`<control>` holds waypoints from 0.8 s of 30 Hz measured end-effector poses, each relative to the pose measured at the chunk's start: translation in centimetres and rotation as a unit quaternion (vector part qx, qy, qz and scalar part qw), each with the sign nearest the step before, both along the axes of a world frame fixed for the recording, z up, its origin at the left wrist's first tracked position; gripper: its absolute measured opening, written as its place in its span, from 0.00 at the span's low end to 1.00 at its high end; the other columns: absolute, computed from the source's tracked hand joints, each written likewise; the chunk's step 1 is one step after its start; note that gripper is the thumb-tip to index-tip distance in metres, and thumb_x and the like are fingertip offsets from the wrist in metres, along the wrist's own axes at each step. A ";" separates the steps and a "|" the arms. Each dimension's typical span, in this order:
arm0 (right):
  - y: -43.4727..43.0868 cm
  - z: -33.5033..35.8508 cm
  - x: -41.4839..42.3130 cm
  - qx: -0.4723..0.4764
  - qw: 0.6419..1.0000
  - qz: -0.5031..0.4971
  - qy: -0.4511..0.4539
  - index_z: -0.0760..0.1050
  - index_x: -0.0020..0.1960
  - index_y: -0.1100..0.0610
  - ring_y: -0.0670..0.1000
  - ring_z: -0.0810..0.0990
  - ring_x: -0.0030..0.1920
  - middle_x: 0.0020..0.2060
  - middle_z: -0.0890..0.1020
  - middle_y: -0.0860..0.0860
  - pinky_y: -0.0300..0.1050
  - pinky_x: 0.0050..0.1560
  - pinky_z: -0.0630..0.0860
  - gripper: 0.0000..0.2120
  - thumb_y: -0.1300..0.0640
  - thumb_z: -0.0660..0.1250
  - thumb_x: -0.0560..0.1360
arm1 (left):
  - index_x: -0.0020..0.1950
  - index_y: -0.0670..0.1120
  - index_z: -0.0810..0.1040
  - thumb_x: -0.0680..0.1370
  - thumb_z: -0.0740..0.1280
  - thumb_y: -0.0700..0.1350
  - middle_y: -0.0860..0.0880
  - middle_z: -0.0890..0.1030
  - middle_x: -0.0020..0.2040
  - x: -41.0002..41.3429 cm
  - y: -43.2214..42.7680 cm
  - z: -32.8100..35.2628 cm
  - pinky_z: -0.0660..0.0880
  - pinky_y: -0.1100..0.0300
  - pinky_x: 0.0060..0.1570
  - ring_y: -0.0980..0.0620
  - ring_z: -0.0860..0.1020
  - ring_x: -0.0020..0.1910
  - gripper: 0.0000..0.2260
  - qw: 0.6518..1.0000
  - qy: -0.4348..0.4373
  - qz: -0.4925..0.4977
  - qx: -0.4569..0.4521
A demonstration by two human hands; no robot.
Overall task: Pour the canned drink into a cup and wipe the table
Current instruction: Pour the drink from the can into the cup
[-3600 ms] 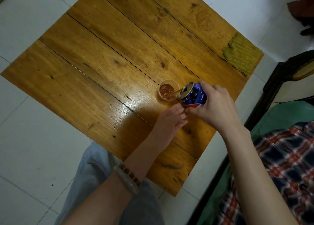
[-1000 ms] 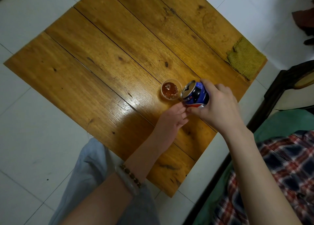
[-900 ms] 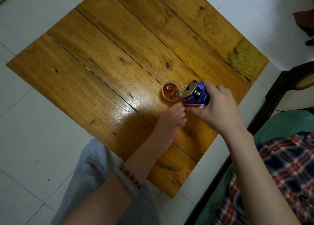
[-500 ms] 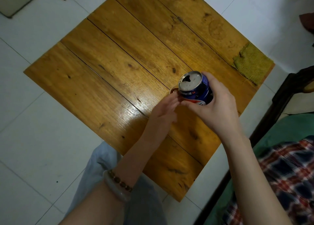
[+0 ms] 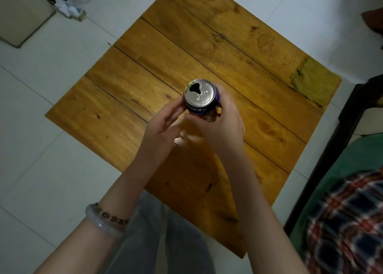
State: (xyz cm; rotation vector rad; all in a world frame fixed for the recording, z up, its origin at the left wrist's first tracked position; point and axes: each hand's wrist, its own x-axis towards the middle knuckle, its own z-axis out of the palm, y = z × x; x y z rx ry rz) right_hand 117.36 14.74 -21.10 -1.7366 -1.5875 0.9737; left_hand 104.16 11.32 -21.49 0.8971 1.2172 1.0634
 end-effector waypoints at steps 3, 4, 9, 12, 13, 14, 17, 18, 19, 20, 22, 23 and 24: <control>0.4 -2.0 -1.3 -0.004 0.998 -0.045 0.043 0.67 0.65 0.46 0.45 0.73 0.61 0.58 0.76 0.40 0.55 0.60 0.73 0.36 0.48 0.77 0.61 | 0.70 0.45 0.67 0.69 0.58 0.28 0.52 0.74 0.65 -1.4 1.5 -1.0 0.72 0.65 0.60 0.58 0.71 0.67 0.30 0.999 0.023 -0.034 -0.007; 0.5 -2.6 -1.6 -0.003 0.996 -0.060 0.061 0.68 0.63 0.45 0.45 0.74 0.60 0.57 0.77 0.38 0.55 0.58 0.74 0.33 0.48 0.77 0.61 | 0.70 0.44 0.68 0.70 0.57 0.25 0.51 0.74 0.65 -1.7 2.0 -1.5 0.72 0.66 0.58 0.57 0.71 0.67 0.30 0.999 0.028 -0.043 -0.013; 0.5 -5.4 -2.7 0.001 0.987 -0.117 0.109 0.68 0.56 0.41 0.35 0.75 0.53 0.48 0.76 0.32 0.40 0.54 0.75 0.28 0.57 0.77 0.63 | 0.69 0.42 0.70 0.70 0.53 0.22 0.51 0.75 0.65 -2.8 3.8 -4.0 0.73 0.62 0.60 0.58 0.73 0.65 0.30 0.995 0.038 -0.082 -0.042; 0.5 -7.0 -3.2 -0.011 0.982 -0.143 0.124 0.66 0.56 0.39 0.30 0.74 0.52 0.47 0.75 0.28 0.35 0.53 0.72 0.30 0.57 0.78 0.63 | 0.68 0.41 0.71 0.69 0.55 0.25 0.50 0.75 0.65 -3.2 4.5 -5.3 0.72 0.63 0.61 0.57 0.73 0.65 0.29 0.993 0.041 -0.097 -0.049; 0.6 -7.4 -3.3 -0.013 0.981 -0.149 0.125 0.65 0.56 0.38 0.29 0.73 0.52 0.47 0.74 0.26 0.33 0.54 0.72 0.31 0.58 0.78 0.63 | 0.68 0.41 0.71 0.68 0.56 0.26 0.49 0.75 0.65 -3.3 4.8 -5.7 0.71 0.64 0.62 0.57 0.73 0.65 0.29 0.993 0.042 -0.100 -0.049; 0.7 -7.8 -3.4 -0.010 0.981 -0.153 0.122 0.65 0.56 0.37 0.28 0.72 0.52 0.47 0.73 0.25 0.31 0.53 0.71 0.31 0.58 0.78 0.63 | 0.68 0.41 0.71 0.67 0.56 0.26 0.49 0.76 0.64 -3.3 5.0 -6.0 0.72 0.64 0.61 0.57 0.73 0.65 0.30 0.993 0.041 -0.102 -0.050; 0.8 -8.8 -3.6 -0.001 0.980 -0.162 0.117 0.67 0.58 0.42 0.29 0.73 0.53 0.49 0.74 0.29 0.29 0.53 0.70 0.30 0.60 0.77 0.64 | 0.67 0.40 0.72 0.67 0.53 0.21 0.48 0.77 0.62 -3.1 5.3 -7.1 0.73 0.67 0.54 0.61 0.75 0.61 0.31 0.992 0.033 -0.100 -0.066; 0.8 -9.2 -3.6 0.003 0.980 -0.163 0.117 0.69 0.60 0.45 0.30 0.73 0.54 0.50 0.74 0.30 0.30 0.54 0.70 0.29 0.60 0.77 0.64 | 0.66 0.40 0.72 0.67 0.53 0.20 0.48 0.77 0.62 -3.1 5.4 -7.5 0.73 0.68 0.54 0.61 0.75 0.61 0.31 0.992 0.032 -0.102 -0.069; 0.8 -9.6 -3.5 0.004 0.980 -0.163 0.114 0.69 0.61 0.48 0.30 0.73 0.54 0.51 0.74 0.31 0.30 0.55 0.71 0.30 0.60 0.77 0.64 | 0.66 0.40 0.72 0.67 0.53 0.21 0.48 0.77 0.62 -3.1 5.4 -8.0 0.73 0.67 0.55 0.60 0.75 0.62 0.31 0.991 0.035 -0.106 -0.071; 0.8 -9.9 -3.5 0.001 0.981 -0.163 0.109 0.69 0.63 0.50 0.30 0.73 0.54 0.51 0.74 0.31 0.30 0.55 0.71 0.30 0.59 0.77 0.64 | 0.66 0.41 0.73 0.67 0.54 0.23 0.49 0.77 0.62 -3.2 5.4 -8.4 0.73 0.66 0.56 0.59 0.75 0.63 0.30 0.990 0.039 -0.113 -0.070; 0.7 -10.3 -3.3 -0.002 0.982 -0.162 0.101 0.69 0.64 0.50 0.28 0.72 0.54 0.52 0.73 0.31 0.27 0.55 0.69 0.32 0.58 0.78 0.64 | 0.64 0.46 0.74 0.65 0.56 0.27 0.52 0.78 0.61 -3.3 5.4 -8.9 0.73 0.64 0.58 0.58 0.74 0.63 0.30 0.989 0.042 -0.125 -0.069; 0.6 -10.6 -3.2 -0.003 0.982 -0.162 0.099 0.69 0.64 0.50 0.28 0.71 0.54 0.52 0.73 0.31 0.26 0.54 0.69 0.32 0.58 0.78 0.64 | 0.62 0.48 0.74 0.65 0.56 0.29 0.54 0.78 0.60 -3.4 5.4 -9.1 0.73 0.64 0.58 0.58 0.75 0.63 0.29 0.988 0.042 -0.127 -0.070; 0.5 -10.7 -3.2 -0.003 0.982 -0.161 0.097 0.69 0.64 0.51 0.28 0.71 0.54 0.52 0.73 0.31 0.26 0.54 0.69 0.32 0.58 0.78 0.64 | 0.62 0.50 0.74 0.64 0.56 0.30 0.56 0.78 0.59 -3.4 5.4 -9.3 0.73 0.63 0.58 0.58 0.75 0.63 0.29 0.988 0.042 -0.130 -0.072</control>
